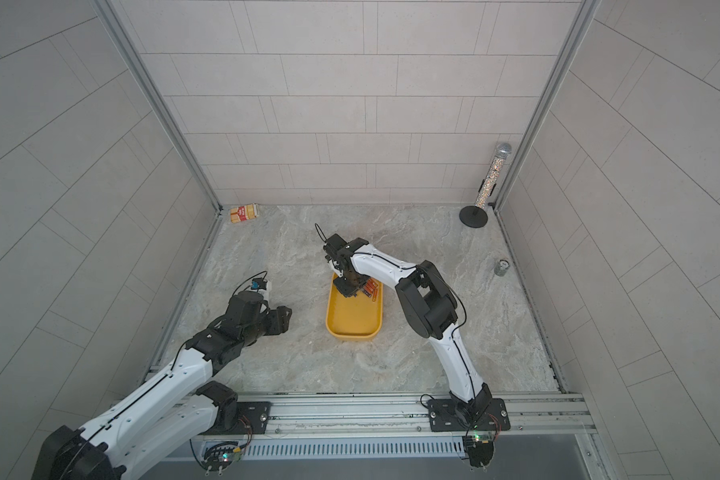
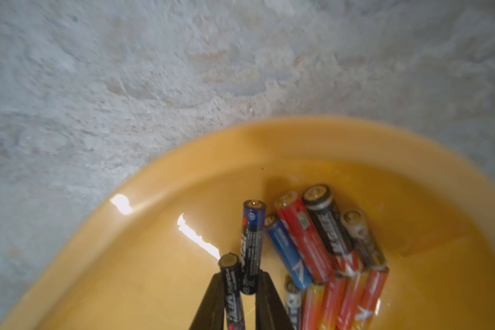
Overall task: Take the batteries out of the storage box
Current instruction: Pick up the battery from the storage box, then place the battery in the storage box.
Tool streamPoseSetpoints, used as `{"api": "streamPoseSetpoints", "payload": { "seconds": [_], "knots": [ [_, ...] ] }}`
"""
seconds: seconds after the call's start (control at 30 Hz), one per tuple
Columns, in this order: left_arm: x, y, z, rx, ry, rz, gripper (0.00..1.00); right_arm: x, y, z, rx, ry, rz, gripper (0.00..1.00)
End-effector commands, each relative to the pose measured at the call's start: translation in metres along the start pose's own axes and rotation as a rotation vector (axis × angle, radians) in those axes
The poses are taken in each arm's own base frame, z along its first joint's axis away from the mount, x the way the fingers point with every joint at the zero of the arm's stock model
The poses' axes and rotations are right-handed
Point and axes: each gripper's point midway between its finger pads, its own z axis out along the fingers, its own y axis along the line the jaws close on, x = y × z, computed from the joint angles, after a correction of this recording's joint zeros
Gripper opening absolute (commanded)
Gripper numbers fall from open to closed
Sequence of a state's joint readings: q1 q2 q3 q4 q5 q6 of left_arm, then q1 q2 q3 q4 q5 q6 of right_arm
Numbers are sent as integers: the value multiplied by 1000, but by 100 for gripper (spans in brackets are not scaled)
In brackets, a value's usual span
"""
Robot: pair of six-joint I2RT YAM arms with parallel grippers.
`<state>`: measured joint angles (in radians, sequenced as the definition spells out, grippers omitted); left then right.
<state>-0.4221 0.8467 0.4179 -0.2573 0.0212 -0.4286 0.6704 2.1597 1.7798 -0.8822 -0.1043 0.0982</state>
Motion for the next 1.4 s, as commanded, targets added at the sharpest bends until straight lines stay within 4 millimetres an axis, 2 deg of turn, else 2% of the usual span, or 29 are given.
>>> {"api": "streamPoseSetpoints", "payload": {
  "seconds": [0.0,0.17,0.23,0.3,0.47,0.63,0.7,0.8,0.93,1.03,1.23,1.37],
  "knots": [
    [-1,0,-1,-1,-19,11,70,-8,-18,-66,-41,-134,128,2],
    [1,-3,2,-1,1,28,71,6,-49,-90,-129,-186,279,0],
    [1,-5,3,-2,6,39,71,16,-59,-93,-120,-193,282,0],
    [1,-6,4,-7,6,47,71,25,-60,-93,-105,-180,247,0],
    [0,-4,2,-20,-7,51,71,43,-40,-80,-95,-129,180,0],
    [1,-5,3,-16,-3,54,71,54,-45,-70,-93,-159,290,1],
    [0,-5,3,-17,-6,55,71,56,-33,-66,-126,-130,269,2],
    [0,-6,3,-18,-5,59,71,57,-5,-54,-111,-86,166,2],
    [0,-6,4,-25,-3,64,71,49,17,-31,-110,-59,153,2],
    [0,-6,4,-25,-7,66,71,42,24,-17,-83,-37,151,4],
    [0,-5,3,-29,-12,68,71,35,27,13,-47,6,155,10],
    [0,-5,3,-31,-13,70,71,36,28,25,-43,26,157,21]
  ]
}}
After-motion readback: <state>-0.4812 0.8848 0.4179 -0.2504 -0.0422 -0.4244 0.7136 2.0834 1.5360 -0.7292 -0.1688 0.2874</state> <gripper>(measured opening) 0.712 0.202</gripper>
